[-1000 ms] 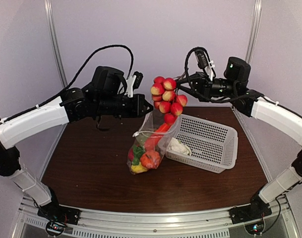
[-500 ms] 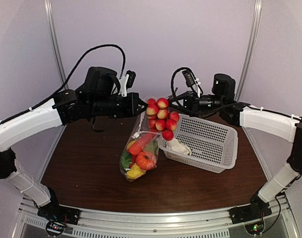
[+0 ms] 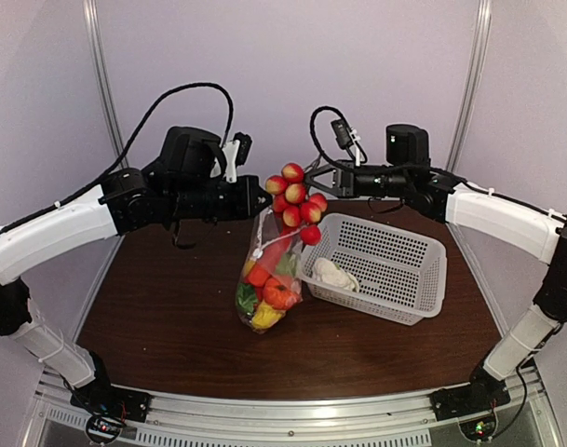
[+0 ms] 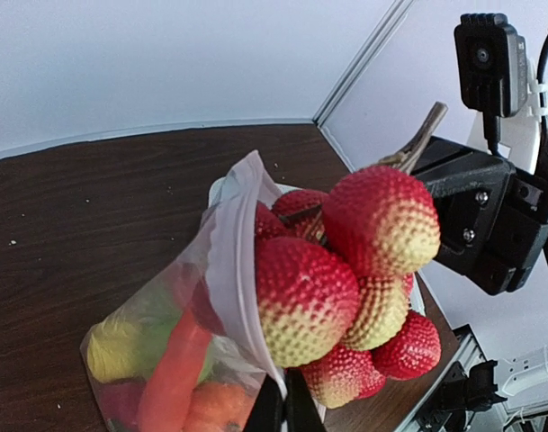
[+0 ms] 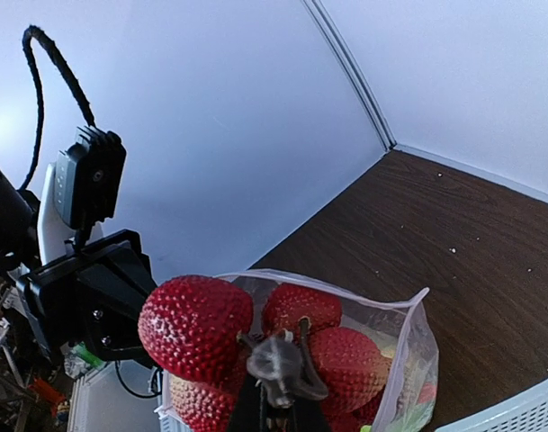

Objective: Place the food in the zip-top bag and seal the zipper
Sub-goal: Place the fake fruit in the zipper food storage bag.

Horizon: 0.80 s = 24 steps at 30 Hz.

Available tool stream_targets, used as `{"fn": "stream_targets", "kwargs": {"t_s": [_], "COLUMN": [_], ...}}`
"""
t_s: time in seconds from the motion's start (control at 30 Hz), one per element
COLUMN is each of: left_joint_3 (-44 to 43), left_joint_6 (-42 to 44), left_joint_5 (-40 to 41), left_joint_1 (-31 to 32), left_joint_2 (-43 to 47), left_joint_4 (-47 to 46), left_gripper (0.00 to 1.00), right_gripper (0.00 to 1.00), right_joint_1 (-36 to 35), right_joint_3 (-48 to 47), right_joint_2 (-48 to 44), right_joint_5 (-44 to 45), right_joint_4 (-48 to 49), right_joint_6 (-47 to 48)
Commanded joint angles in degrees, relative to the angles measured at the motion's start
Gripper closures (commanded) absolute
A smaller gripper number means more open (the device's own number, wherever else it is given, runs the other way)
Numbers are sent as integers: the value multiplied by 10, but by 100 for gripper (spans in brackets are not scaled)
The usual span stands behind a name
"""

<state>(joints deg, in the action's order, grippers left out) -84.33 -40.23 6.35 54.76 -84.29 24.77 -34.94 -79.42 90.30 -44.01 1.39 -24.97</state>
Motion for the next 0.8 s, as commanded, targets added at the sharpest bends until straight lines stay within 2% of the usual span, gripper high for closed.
{"fn": "stream_targets", "kwargs": {"t_s": [0.0, 0.17, 0.33, 0.47, 0.57, 0.77], "left_joint_3": [-8, 5, 35, 79, 94, 154], "left_joint_6": [6, 20, 7, -33, -56, -135], "left_joint_5": [-5, 5, 24, 17, 35, 58], "left_joint_1": [2, 5, 5, 7, 10, 10], "left_joint_2": [1, -5, 17, 37, 53, 106], "left_joint_4": [-26, -40, -55, -114, -139, -211], "left_gripper": [100, 100, 100, 100, 100, 100], "right_gripper": [100, 100, 100, 100, 100, 100], "right_joint_1": [-4, -3, -2, -4, -6, -20], "right_joint_3": [2, -32, -20, 12, 37, 152], "right_joint_2": [-24, 2, -6, 6, 10, 12], "right_joint_5": [15, -8, 16, 38, 47, 62], "right_joint_4": [101, 144, 135, 190, 212, 381], "right_joint_6": [-118, -215, -207, -234, -218, -251]}}
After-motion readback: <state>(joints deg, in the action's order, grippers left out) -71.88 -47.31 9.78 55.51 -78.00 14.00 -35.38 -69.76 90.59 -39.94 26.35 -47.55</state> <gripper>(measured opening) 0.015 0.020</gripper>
